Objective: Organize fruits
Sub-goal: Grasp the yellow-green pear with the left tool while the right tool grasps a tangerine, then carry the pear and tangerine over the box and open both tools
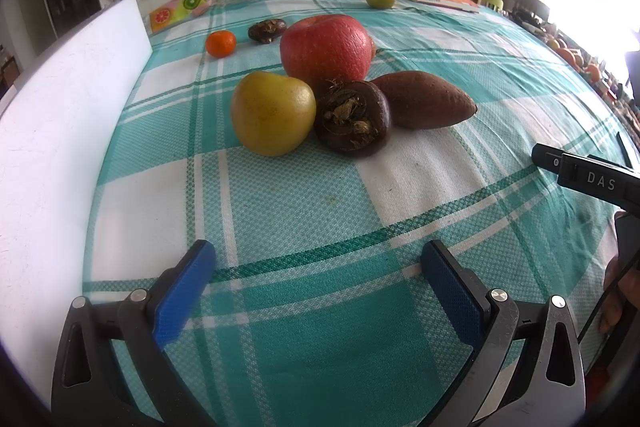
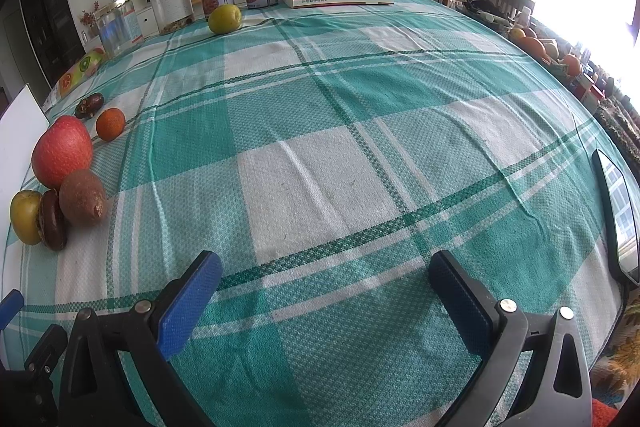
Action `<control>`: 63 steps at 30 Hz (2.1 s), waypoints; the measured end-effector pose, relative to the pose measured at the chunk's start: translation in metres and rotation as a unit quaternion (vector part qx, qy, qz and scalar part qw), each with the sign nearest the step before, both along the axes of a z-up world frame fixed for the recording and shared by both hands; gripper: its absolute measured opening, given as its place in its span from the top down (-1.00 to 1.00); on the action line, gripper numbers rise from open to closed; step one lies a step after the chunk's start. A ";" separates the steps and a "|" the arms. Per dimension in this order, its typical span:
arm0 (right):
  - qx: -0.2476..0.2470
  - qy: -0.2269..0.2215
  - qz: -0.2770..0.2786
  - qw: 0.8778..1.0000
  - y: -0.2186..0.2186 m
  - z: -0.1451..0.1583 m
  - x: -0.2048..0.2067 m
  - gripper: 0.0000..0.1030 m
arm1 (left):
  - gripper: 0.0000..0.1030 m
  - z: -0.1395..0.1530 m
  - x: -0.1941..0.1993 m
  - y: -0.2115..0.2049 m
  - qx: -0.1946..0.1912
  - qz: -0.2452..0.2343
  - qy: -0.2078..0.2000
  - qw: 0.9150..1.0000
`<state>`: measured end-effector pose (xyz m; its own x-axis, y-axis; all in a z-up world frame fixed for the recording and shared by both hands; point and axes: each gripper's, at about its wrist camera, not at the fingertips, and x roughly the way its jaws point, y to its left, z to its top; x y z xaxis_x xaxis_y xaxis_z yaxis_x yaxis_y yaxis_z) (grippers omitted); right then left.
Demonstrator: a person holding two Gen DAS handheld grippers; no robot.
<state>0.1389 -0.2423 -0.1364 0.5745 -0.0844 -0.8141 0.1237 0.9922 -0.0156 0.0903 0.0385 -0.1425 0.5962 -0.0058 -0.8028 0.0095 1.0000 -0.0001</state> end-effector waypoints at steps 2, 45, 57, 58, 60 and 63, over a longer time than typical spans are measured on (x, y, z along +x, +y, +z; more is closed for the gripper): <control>0.000 0.000 0.000 1.000 0.000 0.000 0.000 -1.00 | -0.99 0.000 0.001 0.001 -0.005 -0.001 0.003 1.000; 0.217 0.058 0.179 0.958 0.078 0.030 0.122 -0.17 | 0.00 0.025 -0.005 0.056 -0.119 0.026 -0.007 0.993; 0.199 0.158 0.189 0.949 0.135 0.010 0.172 0.42 | 0.00 0.024 -0.008 0.054 -0.113 0.018 -0.015 0.993; 0.196 0.162 0.191 0.948 0.134 0.012 0.171 0.42 | 0.01 0.024 -0.008 0.054 -0.113 0.019 -0.014 0.993; 0.189 0.148 0.189 0.952 0.127 0.020 0.162 0.43 | 0.01 0.025 -0.009 0.055 -0.123 0.018 -0.012 0.992; 0.211 0.108 0.174 0.956 0.101 0.042 0.140 0.43 | 0.01 0.036 -0.017 0.058 -0.144 0.015 -0.018 0.989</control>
<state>0.2784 -0.1417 -0.0947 0.3222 0.4433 -0.8365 -0.1759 0.8963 0.4072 0.0732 0.0964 -0.1066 0.6280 -0.2131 -0.7484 -0.0149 0.9583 -0.2853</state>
